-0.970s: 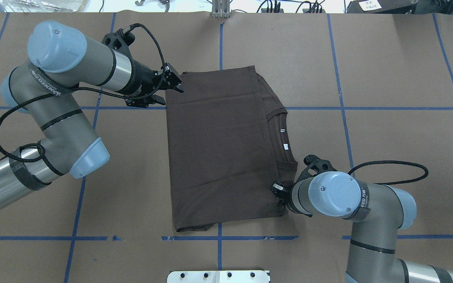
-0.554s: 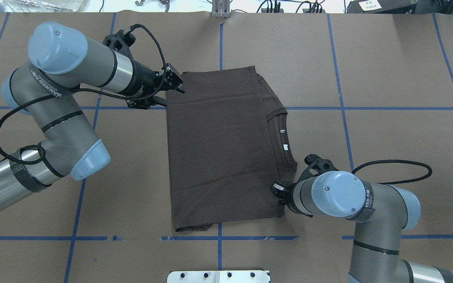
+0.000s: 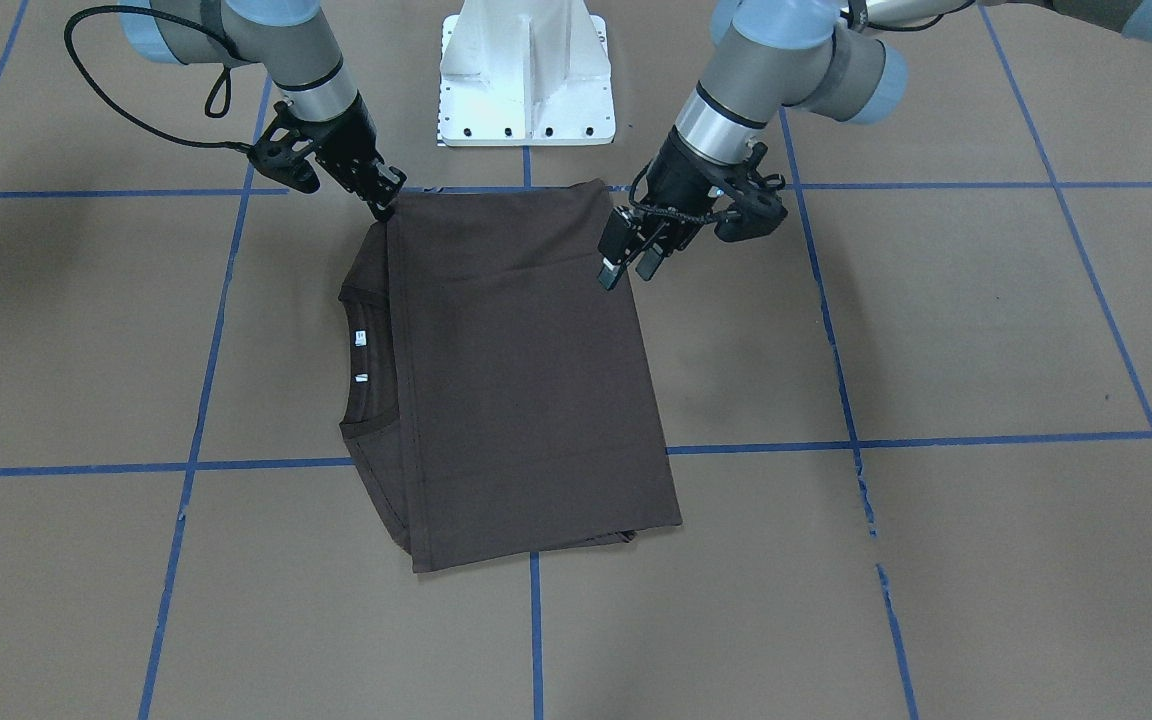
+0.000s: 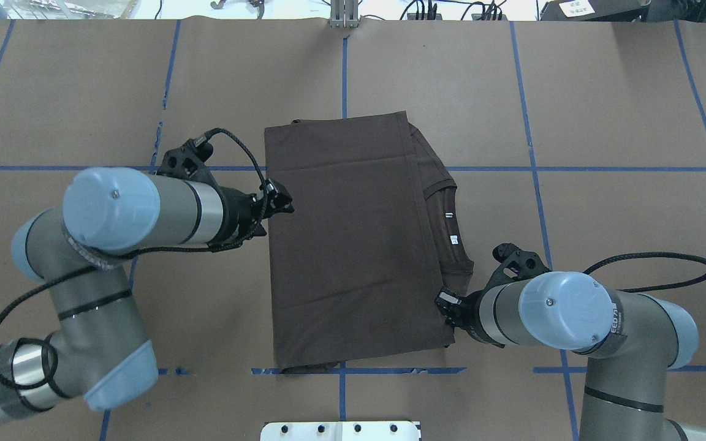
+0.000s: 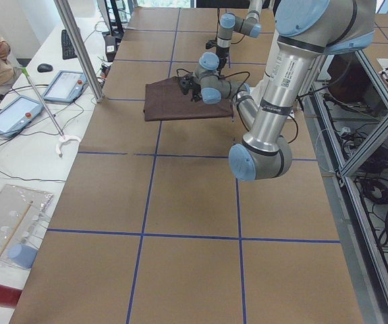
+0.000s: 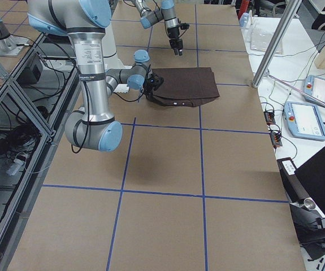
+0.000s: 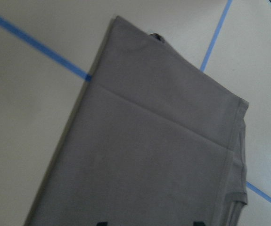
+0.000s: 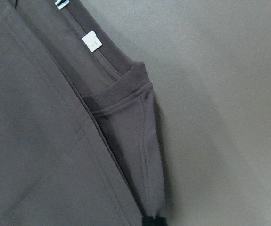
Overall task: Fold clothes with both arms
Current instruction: 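Move both grippers to the shirt's edge nearest the robot and grasp it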
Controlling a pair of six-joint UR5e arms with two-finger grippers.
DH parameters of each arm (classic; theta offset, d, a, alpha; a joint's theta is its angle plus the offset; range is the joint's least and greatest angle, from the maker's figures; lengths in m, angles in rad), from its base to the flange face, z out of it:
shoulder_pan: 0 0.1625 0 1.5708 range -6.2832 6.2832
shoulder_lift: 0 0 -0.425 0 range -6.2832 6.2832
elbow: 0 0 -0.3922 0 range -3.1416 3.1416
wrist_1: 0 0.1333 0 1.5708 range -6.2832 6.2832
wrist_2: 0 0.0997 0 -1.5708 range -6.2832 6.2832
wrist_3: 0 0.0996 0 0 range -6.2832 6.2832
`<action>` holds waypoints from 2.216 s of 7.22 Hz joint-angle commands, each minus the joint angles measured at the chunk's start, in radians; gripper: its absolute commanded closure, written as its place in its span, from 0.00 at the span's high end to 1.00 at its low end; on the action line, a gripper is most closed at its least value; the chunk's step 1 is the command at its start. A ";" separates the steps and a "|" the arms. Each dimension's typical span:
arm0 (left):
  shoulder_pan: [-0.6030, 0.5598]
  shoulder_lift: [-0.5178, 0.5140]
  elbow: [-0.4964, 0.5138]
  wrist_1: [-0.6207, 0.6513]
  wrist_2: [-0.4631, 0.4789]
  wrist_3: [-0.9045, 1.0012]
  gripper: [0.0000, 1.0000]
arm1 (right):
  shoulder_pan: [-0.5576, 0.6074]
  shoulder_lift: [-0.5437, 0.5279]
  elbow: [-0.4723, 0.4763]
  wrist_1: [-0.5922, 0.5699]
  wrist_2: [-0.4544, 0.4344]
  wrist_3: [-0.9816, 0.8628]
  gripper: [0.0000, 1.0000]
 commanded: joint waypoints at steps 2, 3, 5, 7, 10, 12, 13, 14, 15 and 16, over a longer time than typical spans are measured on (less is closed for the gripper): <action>0.237 0.068 -0.068 0.107 0.173 -0.177 0.67 | -0.008 -0.008 0.011 0.000 -0.002 0.002 0.00; 0.304 0.090 -0.068 0.107 0.209 -0.218 0.67 | -0.008 -0.006 0.012 0.000 -0.001 0.004 0.00; 0.347 0.113 -0.065 0.107 0.239 -0.244 0.66 | -0.023 -0.006 0.012 0.000 -0.005 0.005 0.00; 0.381 0.111 -0.057 0.107 0.239 -0.261 0.65 | -0.037 -0.008 0.014 0.000 -0.008 0.008 0.00; 0.395 0.099 -0.053 0.107 0.236 -0.265 0.44 | -0.040 -0.008 0.014 0.000 -0.010 0.008 0.00; 0.388 0.099 -0.053 0.107 0.239 -0.260 0.00 | -0.040 -0.009 0.014 0.000 -0.011 0.008 0.00; 0.380 0.099 -0.051 0.107 0.237 -0.251 0.00 | -0.041 -0.009 0.014 0.000 -0.011 0.008 0.00; 0.377 0.099 -0.060 0.107 0.239 -0.249 0.00 | -0.041 -0.008 0.014 0.000 -0.011 0.008 0.00; 0.371 0.099 -0.074 0.109 0.236 -0.249 0.00 | -0.046 -0.008 0.014 0.000 -0.011 0.008 0.00; 0.366 0.117 -0.136 0.124 0.234 -0.249 0.00 | -0.058 -0.008 0.032 0.000 -0.013 0.010 0.00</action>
